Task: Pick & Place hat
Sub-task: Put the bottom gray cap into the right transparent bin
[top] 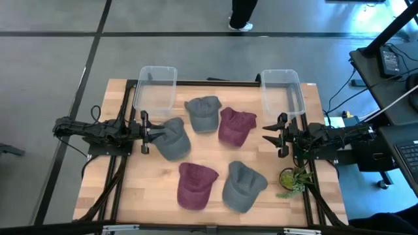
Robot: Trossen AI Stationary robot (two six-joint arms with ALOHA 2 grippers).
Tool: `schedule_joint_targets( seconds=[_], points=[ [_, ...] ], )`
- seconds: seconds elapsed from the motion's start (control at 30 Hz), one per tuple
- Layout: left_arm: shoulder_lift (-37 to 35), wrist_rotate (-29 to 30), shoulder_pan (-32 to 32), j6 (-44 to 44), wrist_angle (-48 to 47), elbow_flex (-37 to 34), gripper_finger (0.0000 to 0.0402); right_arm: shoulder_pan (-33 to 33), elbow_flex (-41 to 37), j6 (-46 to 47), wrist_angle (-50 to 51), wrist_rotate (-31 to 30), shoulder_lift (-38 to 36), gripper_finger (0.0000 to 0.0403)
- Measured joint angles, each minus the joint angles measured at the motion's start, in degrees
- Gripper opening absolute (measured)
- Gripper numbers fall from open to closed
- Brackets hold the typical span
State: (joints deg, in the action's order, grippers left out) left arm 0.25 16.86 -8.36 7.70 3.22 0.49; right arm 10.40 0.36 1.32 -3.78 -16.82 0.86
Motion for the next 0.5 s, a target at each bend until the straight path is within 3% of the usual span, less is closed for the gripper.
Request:
schedule_joint_targets(
  seconds=[0.17,0.5],
  points=[
    [0.0,0.0,0.0,0.0,0.0,0.0,0.0102,0.0,0.0,1.5,-0.1,0.0,0.0,0.0202],
    [0.0,0.0,0.0,0.0,0.0,0.0,0.0100,0.0,0.0,4.3,0.0,-0.1,0.0,0.0298]
  ],
)
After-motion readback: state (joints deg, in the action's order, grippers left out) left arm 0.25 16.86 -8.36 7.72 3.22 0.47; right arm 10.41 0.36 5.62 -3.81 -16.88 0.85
